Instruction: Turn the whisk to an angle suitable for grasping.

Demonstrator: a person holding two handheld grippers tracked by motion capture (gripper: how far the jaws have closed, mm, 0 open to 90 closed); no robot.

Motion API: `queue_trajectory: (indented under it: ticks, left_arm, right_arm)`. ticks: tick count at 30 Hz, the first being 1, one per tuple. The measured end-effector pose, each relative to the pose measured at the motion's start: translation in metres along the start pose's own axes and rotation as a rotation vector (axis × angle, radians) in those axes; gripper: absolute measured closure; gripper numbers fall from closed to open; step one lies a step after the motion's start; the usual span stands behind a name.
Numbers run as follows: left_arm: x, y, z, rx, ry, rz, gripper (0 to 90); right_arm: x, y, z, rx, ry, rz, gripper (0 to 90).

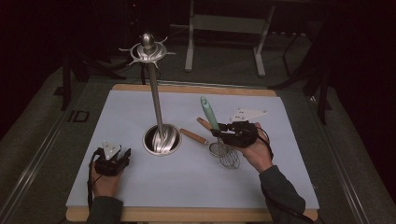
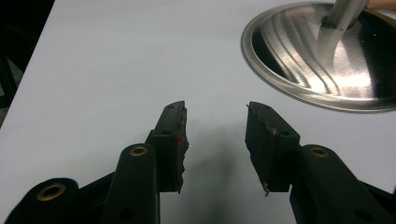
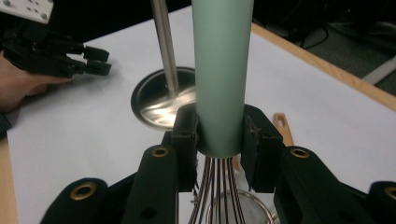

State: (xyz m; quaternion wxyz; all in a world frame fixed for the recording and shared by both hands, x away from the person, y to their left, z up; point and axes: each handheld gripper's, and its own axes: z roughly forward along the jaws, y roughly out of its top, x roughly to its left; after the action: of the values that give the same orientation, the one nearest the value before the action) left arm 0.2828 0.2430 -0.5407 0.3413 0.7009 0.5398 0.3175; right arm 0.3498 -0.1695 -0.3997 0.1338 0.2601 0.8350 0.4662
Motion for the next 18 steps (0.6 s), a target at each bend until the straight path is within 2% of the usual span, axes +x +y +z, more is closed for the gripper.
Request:
queue_trajectory:
  ticks: [5, 18]
  left_arm:
    - [0.000, 0.000, 0.000, 0.001, 0.001, 0.003, 59.2]
    - [0.000, 0.000, 0.000, -0.005, -0.005, -0.002, 60.1]
  right_arm:
    - [0.004, 0.005, 0.003, -0.014, 0.006, -0.034, 68.9]
    - [0.012, 0.020, 0.003, -0.073, 0.019, -0.072, 69.0]
